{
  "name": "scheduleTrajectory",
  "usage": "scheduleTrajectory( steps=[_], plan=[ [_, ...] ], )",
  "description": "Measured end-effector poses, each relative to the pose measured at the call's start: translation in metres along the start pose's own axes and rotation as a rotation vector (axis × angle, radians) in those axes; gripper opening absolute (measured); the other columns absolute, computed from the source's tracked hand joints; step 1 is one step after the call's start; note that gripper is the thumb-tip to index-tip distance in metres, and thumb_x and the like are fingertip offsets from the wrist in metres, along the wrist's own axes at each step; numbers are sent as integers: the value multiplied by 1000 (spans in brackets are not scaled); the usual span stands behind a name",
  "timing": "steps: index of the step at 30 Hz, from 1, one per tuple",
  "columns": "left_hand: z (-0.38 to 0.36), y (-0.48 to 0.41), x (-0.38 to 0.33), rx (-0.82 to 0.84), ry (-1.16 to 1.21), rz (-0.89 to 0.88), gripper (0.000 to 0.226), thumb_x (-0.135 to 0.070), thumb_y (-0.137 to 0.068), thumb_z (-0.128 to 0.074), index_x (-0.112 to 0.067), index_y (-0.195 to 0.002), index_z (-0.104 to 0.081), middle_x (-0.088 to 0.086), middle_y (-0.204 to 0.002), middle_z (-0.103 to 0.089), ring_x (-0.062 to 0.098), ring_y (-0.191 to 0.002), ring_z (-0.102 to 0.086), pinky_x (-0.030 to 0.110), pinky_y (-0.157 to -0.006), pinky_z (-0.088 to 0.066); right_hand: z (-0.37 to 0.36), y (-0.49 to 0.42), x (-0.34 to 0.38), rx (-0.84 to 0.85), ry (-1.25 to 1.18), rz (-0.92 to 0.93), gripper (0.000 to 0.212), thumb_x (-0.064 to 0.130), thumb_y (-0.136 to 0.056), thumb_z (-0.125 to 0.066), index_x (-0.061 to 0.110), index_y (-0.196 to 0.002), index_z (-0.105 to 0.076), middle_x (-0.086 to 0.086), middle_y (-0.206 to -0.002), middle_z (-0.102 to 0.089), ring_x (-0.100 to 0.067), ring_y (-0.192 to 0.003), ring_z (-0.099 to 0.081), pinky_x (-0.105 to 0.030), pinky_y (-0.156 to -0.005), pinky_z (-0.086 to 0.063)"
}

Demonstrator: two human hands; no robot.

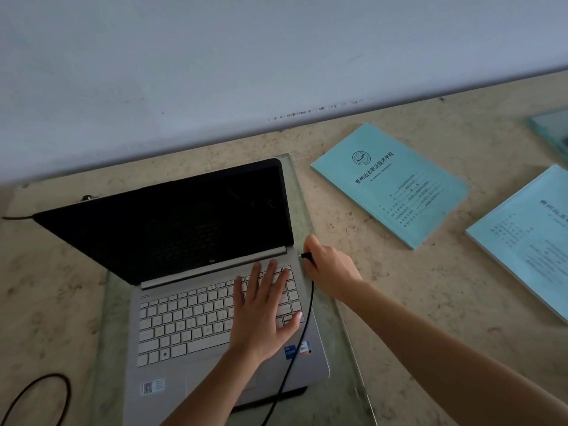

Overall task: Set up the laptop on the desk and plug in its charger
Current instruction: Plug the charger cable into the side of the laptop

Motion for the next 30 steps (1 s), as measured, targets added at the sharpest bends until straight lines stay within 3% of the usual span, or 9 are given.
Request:
scheduleTrajectory(
  steps=[6, 12, 17, 30],
  plan=[
    [-1, 0, 1, 5, 0, 6, 80, -72, -84, -25, -32, -150, -5, -3, -161, -2, 25, -148, 0, 52, -114, -1, -1, -3, 0, -21, 87, 1, 11, 24, -98, -34, 14, -98, -38, -6, -67, -59, -24, -48, -47, -29, -40, -31],
    [0, 0, 0, -12, 15, -4, 80, -69, -83, -31, -32, -150, -9, -3, -160, -5, 25, -147, -1, 52, -115, 2, -2, -9, 6, 34, 193, 53, 10, 21, -97, -37, 12, -100, -35, 3, -60, -48, -17, -43, -45, -30, -38, -37],
    [0, 0, -1, -23, 19, -5, 79, -69, -83, -31, -30, -149, -15, -2, -160, -9, 26, -147, -4, 54, -117, -3, -1, -12, 10, 52, 244, 83, 14, 22, -94, -42, 12, -101, -34, 6, -55, -40, -13, -41, -40, -26, -37, -29],
    [-1, 0, -1, 11, 31, -7, 78, -70, -84, -28, -33, -149, -9, -3, -160, -4, 26, -147, 0, 55, -116, -2, 1, -13, 13, 115, 248, 85, 22, 21, -91, -45, 13, -109, -35, 4, -57, -45, -14, -42, -45, -27, -37, -37]
  ],
)
Point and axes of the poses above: each hand's wrist, its own y-axis away from the middle knuckle, its own z-axis out of the back of the hand, x = y × z, the point moved 3 cm from there along -y, towards the middle knuckle
